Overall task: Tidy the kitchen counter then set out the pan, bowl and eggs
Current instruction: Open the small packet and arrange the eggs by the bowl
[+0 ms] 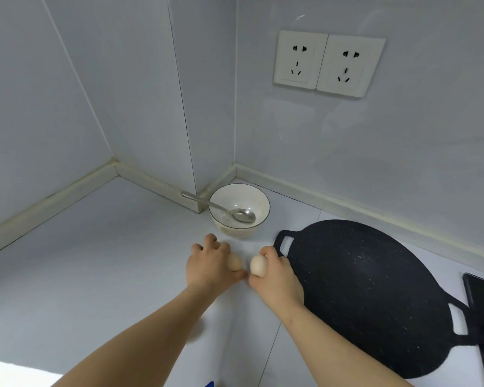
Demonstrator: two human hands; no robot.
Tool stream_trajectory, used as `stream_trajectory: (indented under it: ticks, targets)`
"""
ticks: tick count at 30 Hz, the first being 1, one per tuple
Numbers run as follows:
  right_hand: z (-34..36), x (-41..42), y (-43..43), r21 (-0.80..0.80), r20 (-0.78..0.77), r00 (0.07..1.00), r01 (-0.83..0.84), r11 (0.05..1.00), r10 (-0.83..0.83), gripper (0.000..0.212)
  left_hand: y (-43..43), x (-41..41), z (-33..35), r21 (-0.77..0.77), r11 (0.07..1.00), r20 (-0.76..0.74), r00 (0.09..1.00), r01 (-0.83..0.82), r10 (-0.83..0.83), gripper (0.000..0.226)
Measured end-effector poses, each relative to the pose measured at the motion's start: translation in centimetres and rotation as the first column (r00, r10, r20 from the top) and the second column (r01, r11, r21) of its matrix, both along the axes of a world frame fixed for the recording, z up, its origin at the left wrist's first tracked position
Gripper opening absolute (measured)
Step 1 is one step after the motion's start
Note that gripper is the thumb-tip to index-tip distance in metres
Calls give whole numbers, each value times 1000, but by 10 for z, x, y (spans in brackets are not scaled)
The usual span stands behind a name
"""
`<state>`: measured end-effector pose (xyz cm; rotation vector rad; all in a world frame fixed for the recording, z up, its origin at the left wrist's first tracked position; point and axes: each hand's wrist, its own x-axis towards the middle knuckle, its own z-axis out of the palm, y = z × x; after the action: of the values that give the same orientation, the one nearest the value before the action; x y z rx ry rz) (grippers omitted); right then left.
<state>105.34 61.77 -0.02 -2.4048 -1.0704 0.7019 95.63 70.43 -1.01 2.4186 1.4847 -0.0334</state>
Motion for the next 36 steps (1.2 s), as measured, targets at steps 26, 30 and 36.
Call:
stream_trajectory:
  ticks: [26, 30, 36]
  targets:
    - [-7, 5, 12, 33, 28, 1000, 4, 999, -5, 37, 21, 23, -7, -5, 1000, 40, 999, -11, 11, 55]
    - [-8, 7, 15, 39, 20, 1000, 21, 999, -22, 37, 26, 30, -7, 1, 1000, 54, 998, -14, 14, 53]
    - [-12, 12, 16, 130, -50, 997, 64, 989, -58, 35, 34, 32, -4, -59, 998, 121, 992, -29, 36, 55]
